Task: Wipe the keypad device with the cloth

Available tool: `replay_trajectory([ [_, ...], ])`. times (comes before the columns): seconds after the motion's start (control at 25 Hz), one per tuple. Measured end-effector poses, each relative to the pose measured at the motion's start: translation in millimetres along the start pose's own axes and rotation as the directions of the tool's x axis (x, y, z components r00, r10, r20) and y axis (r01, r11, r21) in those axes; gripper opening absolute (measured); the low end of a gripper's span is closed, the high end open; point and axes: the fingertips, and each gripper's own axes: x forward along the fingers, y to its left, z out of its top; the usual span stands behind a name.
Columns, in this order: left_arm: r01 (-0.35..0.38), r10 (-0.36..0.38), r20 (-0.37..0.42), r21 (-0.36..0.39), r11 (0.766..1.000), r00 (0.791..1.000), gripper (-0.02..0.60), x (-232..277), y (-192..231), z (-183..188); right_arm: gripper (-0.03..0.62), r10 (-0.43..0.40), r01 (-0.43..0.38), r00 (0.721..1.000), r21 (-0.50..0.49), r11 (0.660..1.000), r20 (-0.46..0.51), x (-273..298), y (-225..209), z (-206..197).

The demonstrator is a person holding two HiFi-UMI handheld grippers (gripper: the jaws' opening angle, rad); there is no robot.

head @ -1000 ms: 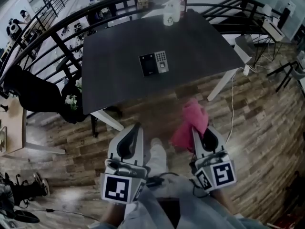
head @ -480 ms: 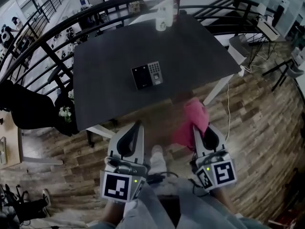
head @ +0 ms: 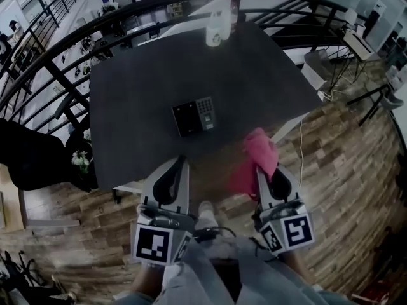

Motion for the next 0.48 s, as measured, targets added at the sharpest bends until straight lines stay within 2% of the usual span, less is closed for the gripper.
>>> replay_trajectory([
  [0.16,-0.002,0.002,0.017,-0.021,1.0,1.0,0.003,25.3,16.7,2.7,0.071,-0.008,0.008,1.0,-0.014,1.0,-0.002,26.8,-6.3,5.2],
  [0.48,-0.016,0.016,-0.009,-0.008,1.0,1.0,0.003,56.6,47.4,-8.3,0.071,-0.003,0.003,1.0,-0.008,1.0,-0.003,75.1,-18.5,5.4],
])
